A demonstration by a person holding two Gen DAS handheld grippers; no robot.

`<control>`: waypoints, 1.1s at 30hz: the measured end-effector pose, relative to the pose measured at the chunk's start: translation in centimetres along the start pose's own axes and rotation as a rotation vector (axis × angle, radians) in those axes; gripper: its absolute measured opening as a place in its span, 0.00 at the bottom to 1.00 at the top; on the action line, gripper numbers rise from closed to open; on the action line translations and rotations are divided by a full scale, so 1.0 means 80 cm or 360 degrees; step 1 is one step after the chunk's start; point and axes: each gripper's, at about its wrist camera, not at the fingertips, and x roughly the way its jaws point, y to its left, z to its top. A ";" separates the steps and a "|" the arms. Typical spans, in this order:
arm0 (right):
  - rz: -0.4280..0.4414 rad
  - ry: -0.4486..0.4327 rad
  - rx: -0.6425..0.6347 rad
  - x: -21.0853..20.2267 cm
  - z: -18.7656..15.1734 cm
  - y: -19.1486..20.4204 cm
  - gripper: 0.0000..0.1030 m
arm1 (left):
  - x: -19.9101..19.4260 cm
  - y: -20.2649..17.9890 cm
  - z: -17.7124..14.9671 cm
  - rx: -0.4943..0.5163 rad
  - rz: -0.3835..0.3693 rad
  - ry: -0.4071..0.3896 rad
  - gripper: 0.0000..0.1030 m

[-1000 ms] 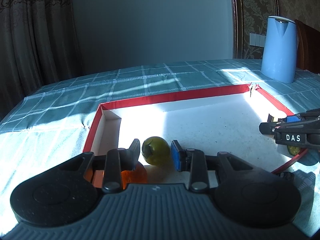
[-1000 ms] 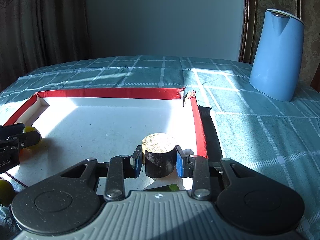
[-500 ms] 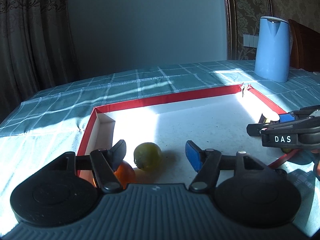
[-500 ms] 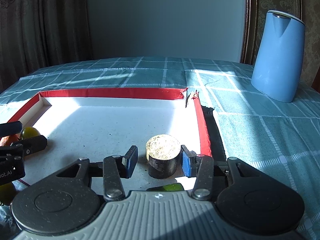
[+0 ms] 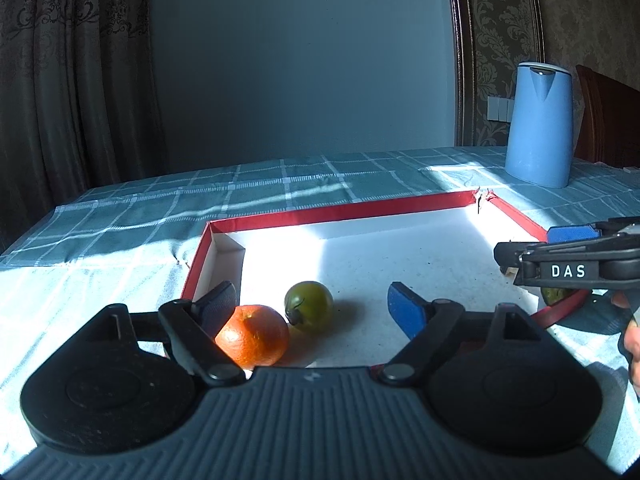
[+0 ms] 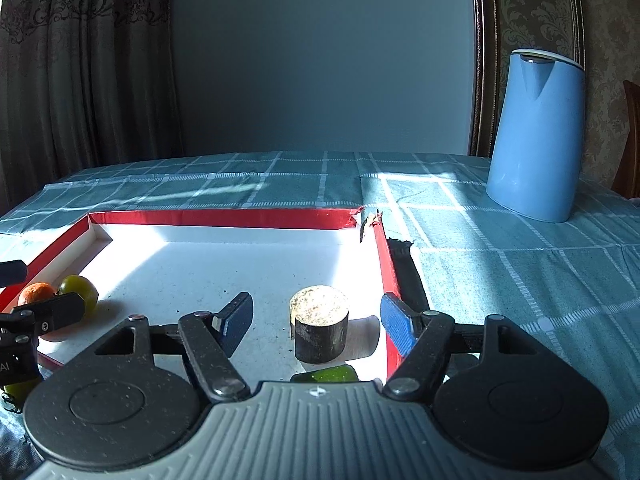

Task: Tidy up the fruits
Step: 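Open both tools to release the green tomato and cylinder in the box, then grasp the red tomato with the left tool while the right tool grasps the dark block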

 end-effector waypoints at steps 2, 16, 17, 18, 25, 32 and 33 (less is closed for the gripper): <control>-0.0015 -0.0045 -0.0014 -0.007 -0.002 0.002 0.68 | -0.014 0.009 -0.007 -0.0037 0.0001 -0.0037 0.82; -0.0031 -0.0161 -0.0003 -0.047 -0.017 -0.001 0.68 | -0.069 0.095 -0.040 -0.0375 -0.0079 0.0008 0.85; -0.0031 -0.0165 -0.0007 -0.048 -0.018 -0.001 0.68 | -0.072 0.093 -0.040 -0.0321 -0.0048 0.0003 0.85; -0.0031 -0.0167 -0.0010 -0.050 -0.019 0.000 0.68 | -0.074 0.090 -0.040 -0.0254 -0.0009 0.0001 0.85; -0.0022 -0.0148 0.0011 -0.051 -0.020 -0.003 0.68 | -0.082 0.080 -0.054 0.0211 -0.0007 0.0069 0.79; -0.0025 -0.0152 -0.0001 -0.051 -0.020 -0.002 0.68 | -0.059 0.068 -0.053 0.0307 -0.0091 0.0196 0.72; -0.0025 -0.0154 -0.0001 -0.051 -0.020 -0.001 0.68 | -0.055 0.066 -0.052 0.0320 -0.0098 0.0215 0.70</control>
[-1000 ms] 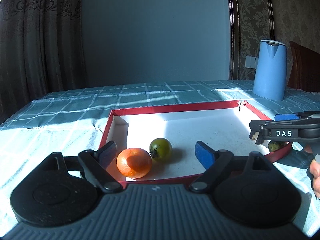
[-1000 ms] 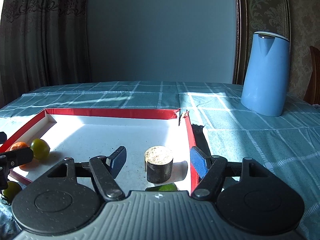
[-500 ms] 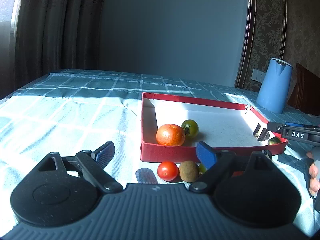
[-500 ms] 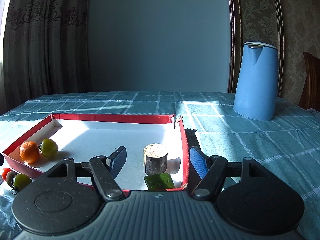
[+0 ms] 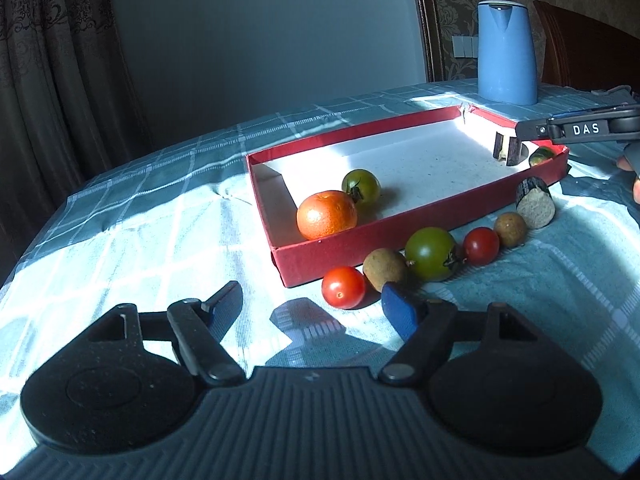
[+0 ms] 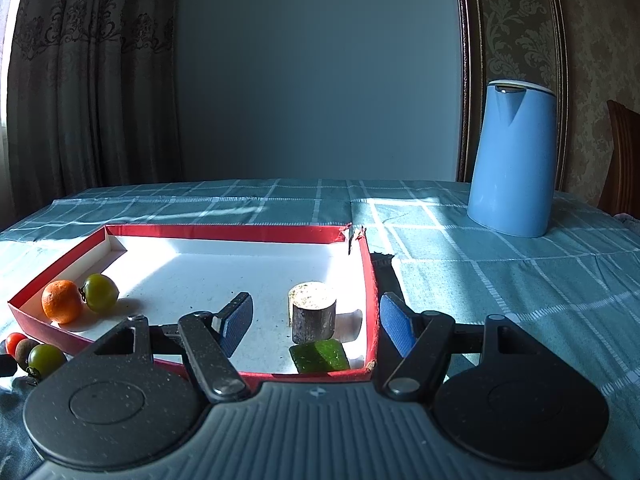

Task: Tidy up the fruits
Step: 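Grasp the red tomato with the left tool while the right tool grasps the dark block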

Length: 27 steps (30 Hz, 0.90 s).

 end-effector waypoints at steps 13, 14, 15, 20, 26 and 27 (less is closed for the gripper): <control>0.0012 -0.0030 -0.0044 -0.007 -0.001 0.006 0.68 | 0.011 -0.001 0.004 -0.0001 -0.0166 0.0025 0.23; 0.0024 -0.0023 -0.0042 -0.009 -0.002 0.005 0.68 | 0.011 0.001 0.004 -0.0015 -0.0176 0.0025 0.23; 0.0047 -0.0016 -0.0035 -0.013 -0.003 0.004 0.68 | 0.012 0.003 0.004 -0.0030 -0.0183 0.0026 0.23; 0.0209 0.0001 -0.0022 -0.048 -0.019 -0.006 0.68 | 0.011 0.004 0.003 -0.0045 -0.0193 0.0023 0.22; 0.0276 0.0044 -0.0185 -0.069 -0.031 0.015 0.68 | 0.011 0.003 0.003 -0.0042 -0.0183 0.0021 0.23; 0.0282 0.0059 -0.0240 -0.067 -0.032 0.022 0.68 | 0.011 0.003 0.003 -0.0044 -0.0184 0.0021 0.23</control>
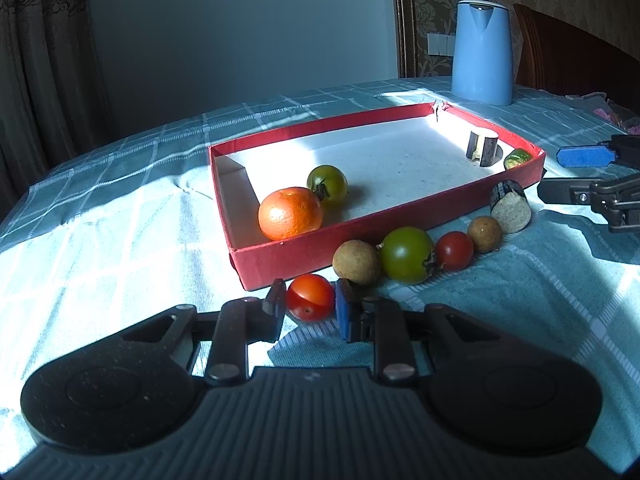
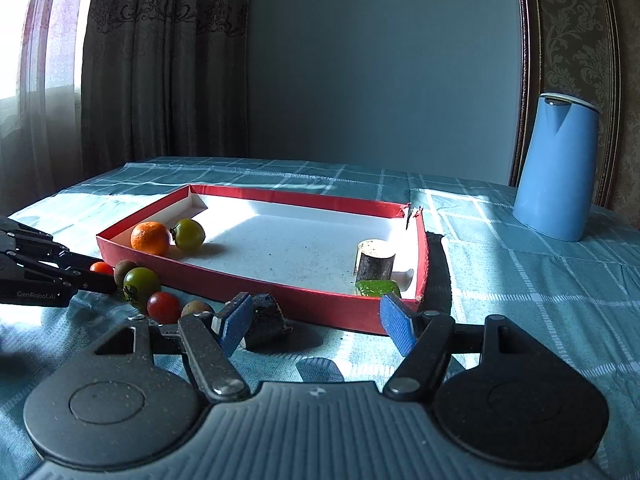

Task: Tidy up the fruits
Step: 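Grasp the red tomato with the left tool while the right tool grasps the dark block, then carry the red tomato and dark block with both tools into the box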

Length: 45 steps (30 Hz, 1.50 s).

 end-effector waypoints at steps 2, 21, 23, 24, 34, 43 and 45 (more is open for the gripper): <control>0.0020 0.0040 -0.0089 0.008 0.000 0.014 0.68 | 0.000 0.000 0.000 0.0003 0.0003 0.0000 0.23; 0.0192 0.0261 -0.0050 0.058 0.009 0.022 0.36 | 0.001 -0.003 0.000 0.0026 0.0021 -0.0004 0.23; 0.0191 0.0251 -0.0042 0.057 0.010 0.022 0.35 | 0.000 -0.005 0.000 0.0035 0.0035 -0.0004 0.23; 0.0188 0.0244 -0.0036 0.056 0.010 0.021 0.35 | 0.000 -0.006 0.000 0.0027 0.0042 -0.0003 0.23; 0.0082 0.0104 -0.0058 0.036 0.010 0.024 0.30 | -0.004 -0.031 -0.001 0.0069 0.0222 -0.0002 0.23; 0.0121 0.0176 -0.0027 0.043 0.009 0.021 0.29 | -0.003 -0.031 -0.001 0.0078 0.0238 -0.0001 0.23; 0.0143 0.0204 0.0000 0.047 0.009 0.018 0.30 | -0.003 -0.030 -0.001 0.0071 0.0233 -0.0001 0.23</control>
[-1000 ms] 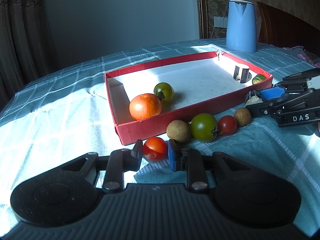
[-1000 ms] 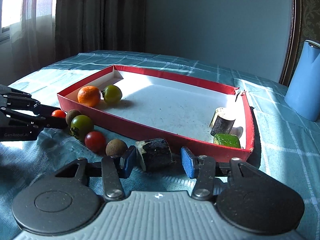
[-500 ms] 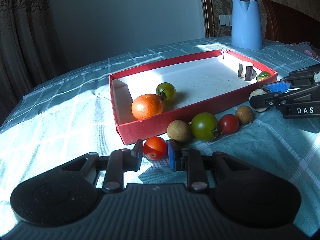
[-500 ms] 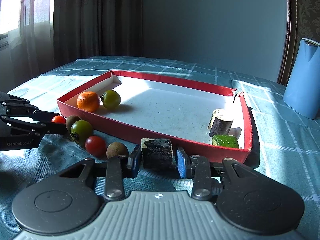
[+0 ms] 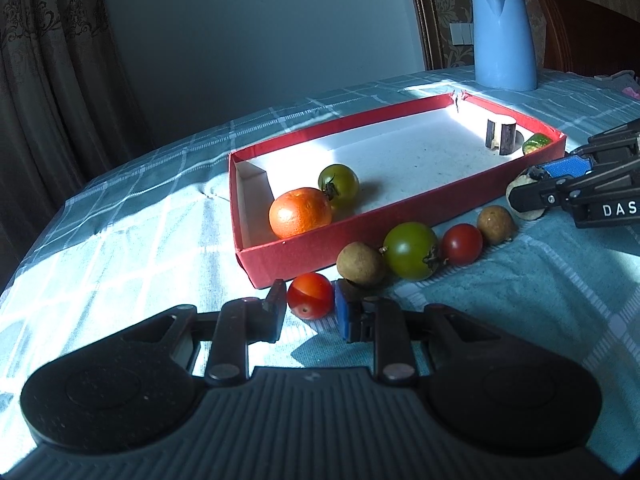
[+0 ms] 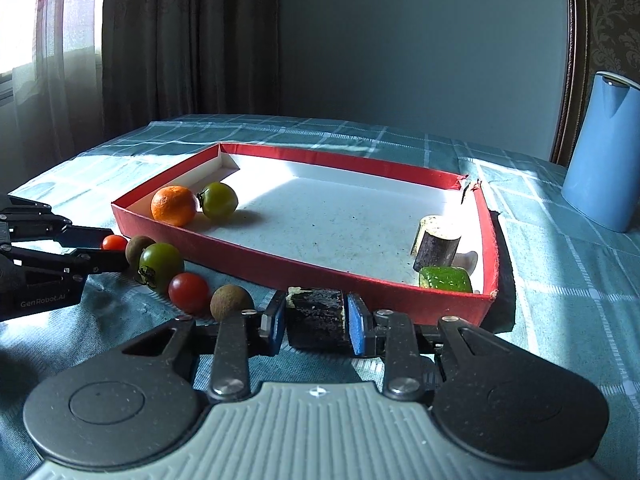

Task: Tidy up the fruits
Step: 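Carry the red tomato and dark block with both tools into the box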

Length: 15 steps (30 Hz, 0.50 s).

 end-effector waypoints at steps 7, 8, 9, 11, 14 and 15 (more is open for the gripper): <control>-0.0017 0.0050 -0.0016 0.008 0.000 0.003 0.30 | 0.000 0.000 0.000 -0.0006 -0.0004 0.0000 0.23; -0.0019 0.0051 -0.0019 0.007 0.000 0.004 0.30 | 0.000 0.000 0.000 -0.0005 -0.0003 -0.0001 0.22; -0.0025 0.0047 -0.0024 0.006 0.000 0.004 0.30 | 0.000 0.000 0.000 -0.0001 0.0001 -0.0006 0.22; -0.0046 0.0025 -0.0016 0.003 0.000 0.004 0.30 | -0.003 -0.001 0.000 -0.0003 0.0036 -0.0021 0.22; -0.0048 -0.0045 0.0045 -0.008 -0.001 -0.003 0.30 | -0.004 -0.001 0.000 -0.0048 0.0047 -0.0019 0.22; -0.0058 -0.0060 0.0054 -0.011 -0.001 -0.004 0.30 | -0.005 -0.002 0.000 -0.0054 0.0068 -0.0024 0.22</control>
